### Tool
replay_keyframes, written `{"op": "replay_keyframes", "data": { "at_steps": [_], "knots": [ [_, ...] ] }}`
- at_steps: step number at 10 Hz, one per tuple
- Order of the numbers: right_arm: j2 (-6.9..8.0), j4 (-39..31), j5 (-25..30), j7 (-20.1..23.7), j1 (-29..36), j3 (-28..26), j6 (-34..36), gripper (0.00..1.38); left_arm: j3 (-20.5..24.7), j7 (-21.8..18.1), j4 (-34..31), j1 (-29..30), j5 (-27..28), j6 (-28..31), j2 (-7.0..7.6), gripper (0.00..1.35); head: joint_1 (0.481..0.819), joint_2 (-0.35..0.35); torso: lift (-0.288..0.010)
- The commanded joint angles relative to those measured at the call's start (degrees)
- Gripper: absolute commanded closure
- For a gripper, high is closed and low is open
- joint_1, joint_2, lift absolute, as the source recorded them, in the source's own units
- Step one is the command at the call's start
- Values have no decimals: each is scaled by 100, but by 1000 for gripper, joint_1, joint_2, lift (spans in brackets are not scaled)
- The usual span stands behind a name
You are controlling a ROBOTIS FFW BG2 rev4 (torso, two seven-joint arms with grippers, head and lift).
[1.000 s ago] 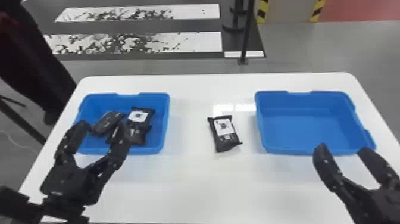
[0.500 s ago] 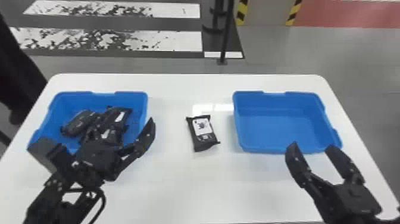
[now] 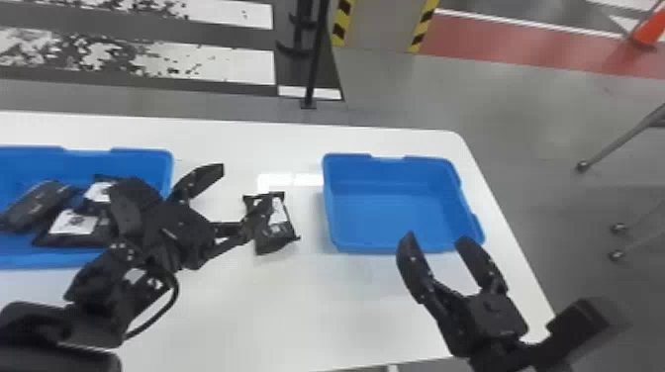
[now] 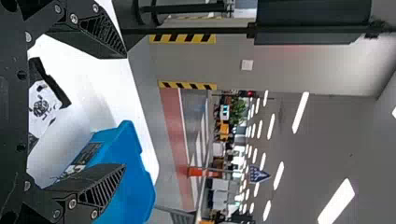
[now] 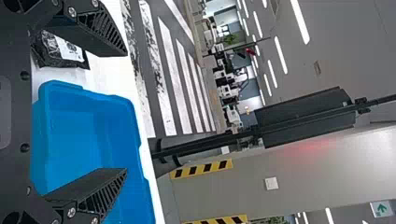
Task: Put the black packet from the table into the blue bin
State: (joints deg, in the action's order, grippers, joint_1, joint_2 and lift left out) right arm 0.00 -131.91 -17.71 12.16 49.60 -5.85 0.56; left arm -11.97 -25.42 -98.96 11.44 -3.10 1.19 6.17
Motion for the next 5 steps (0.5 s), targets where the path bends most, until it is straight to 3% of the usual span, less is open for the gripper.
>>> {"op": "replay_keyframes", "data": {
  "at_steps": [1, 5],
  "knots": [
    [5, 36, 0, 6, -38, 14, 0, 134, -106, -68, 510, -413, 504, 190, -99, 209, 695, -249, -110],
    [5, 78, 0, 6, -52, 14, 0, 134, -106, -94, 1579, -1088, 1464, 260, -319, 211, 695, -255, -110]
  ]
}}
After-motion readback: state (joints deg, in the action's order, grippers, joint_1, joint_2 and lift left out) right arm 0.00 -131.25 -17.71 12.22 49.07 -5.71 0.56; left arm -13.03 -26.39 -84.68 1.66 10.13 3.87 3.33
